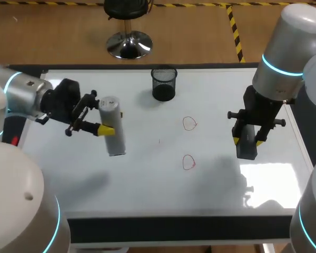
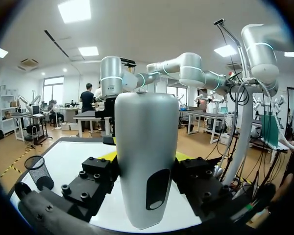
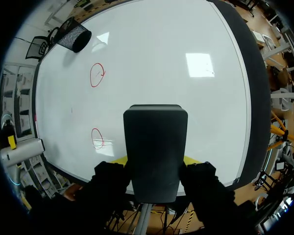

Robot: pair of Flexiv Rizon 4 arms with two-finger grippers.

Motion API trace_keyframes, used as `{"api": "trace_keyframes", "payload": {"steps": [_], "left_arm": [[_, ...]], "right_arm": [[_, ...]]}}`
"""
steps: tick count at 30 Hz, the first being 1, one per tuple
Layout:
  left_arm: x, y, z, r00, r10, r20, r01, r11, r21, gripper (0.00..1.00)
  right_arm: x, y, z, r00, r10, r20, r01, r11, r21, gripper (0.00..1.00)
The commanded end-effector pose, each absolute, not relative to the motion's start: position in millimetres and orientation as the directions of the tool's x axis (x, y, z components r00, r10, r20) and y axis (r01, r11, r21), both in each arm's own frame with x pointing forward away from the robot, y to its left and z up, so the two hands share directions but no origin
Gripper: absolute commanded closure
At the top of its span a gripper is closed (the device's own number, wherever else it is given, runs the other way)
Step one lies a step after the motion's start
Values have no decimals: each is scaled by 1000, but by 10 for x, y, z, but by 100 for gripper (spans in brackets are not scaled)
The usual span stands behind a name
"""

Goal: Pick up the inspection probe, press it on each red-marked spot on the whiteboard one by one, put down the probe, pick up the eraser, and wipe off all the red marks.

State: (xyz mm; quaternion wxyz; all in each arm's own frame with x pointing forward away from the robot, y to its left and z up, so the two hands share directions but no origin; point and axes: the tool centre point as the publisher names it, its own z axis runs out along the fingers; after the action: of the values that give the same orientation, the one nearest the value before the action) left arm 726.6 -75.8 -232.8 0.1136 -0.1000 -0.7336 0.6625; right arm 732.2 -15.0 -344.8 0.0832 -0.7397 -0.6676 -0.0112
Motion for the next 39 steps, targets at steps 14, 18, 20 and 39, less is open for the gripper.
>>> {"api": "trace_keyframes", "payload": {"steps": [14, 18, 20, 39], "left_arm": [[7231, -384, -2288, -961, 276, 20, 16, 128, -992, 100], [7228, -347, -2295, -961, 275, 18, 18, 127, -992, 100], [7228, -347, -2295, -961, 275, 18, 18, 127, -992, 100], [7228, -347, -2295, -961, 275, 18, 18, 127, -992, 100]], "right_arm": [[7318, -161, -3442, 107, 986, 130, 990, -93, -108, 100], [7318, -161, -3442, 107, 986, 130, 990, -93, -108, 100], [7318, -161, -3442, 107, 986, 130, 990, -93, -108, 100], [7312, -114, -3430, 108, 985, 134, 989, -93, -114, 100]]}}
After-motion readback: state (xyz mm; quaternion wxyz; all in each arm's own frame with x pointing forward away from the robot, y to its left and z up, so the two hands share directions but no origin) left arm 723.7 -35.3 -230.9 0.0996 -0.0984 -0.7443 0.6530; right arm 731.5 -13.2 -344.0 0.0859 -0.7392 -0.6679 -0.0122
